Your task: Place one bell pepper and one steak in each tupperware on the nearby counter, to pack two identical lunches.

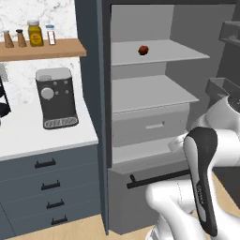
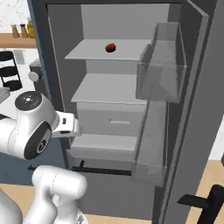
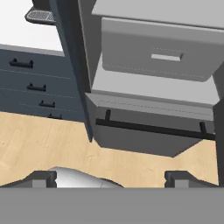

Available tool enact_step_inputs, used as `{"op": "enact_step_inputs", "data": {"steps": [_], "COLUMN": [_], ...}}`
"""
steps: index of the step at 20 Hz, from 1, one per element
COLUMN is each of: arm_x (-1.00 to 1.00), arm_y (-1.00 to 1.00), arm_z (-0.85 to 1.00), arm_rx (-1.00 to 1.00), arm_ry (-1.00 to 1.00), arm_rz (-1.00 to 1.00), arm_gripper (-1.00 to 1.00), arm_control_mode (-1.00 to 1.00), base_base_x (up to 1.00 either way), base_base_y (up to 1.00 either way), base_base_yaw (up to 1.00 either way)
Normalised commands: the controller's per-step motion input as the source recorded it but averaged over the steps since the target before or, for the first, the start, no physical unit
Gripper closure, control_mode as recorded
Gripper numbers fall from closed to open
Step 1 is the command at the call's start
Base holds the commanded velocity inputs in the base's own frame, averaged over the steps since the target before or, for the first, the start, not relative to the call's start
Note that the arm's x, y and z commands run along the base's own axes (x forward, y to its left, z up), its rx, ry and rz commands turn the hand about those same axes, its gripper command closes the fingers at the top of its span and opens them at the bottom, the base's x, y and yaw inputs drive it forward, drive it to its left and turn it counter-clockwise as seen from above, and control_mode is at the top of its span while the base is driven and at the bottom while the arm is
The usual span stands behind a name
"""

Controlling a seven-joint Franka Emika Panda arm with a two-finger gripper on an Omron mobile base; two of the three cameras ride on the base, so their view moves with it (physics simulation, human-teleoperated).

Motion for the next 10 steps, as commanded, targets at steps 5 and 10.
{"op": "enact_step_inputs", "data": {"steps": [5,10], "arm_x": [0.0,0.0], "arm_y": [0.0,0.0], "arm_z": [0.0,0.0], "arm_rx": [0.0,0.0], "arm_ry": [0.0,0.0], "arm_rz": [0.0,0.0], "arm_gripper": [-1.0,-1.0], "arm_control_mode": [1.0,1.0], "base_base_x": [0.13,0.0], "base_base_y": [-0.23,0.18], "base_base_yaw": [0.0,0.0]}}
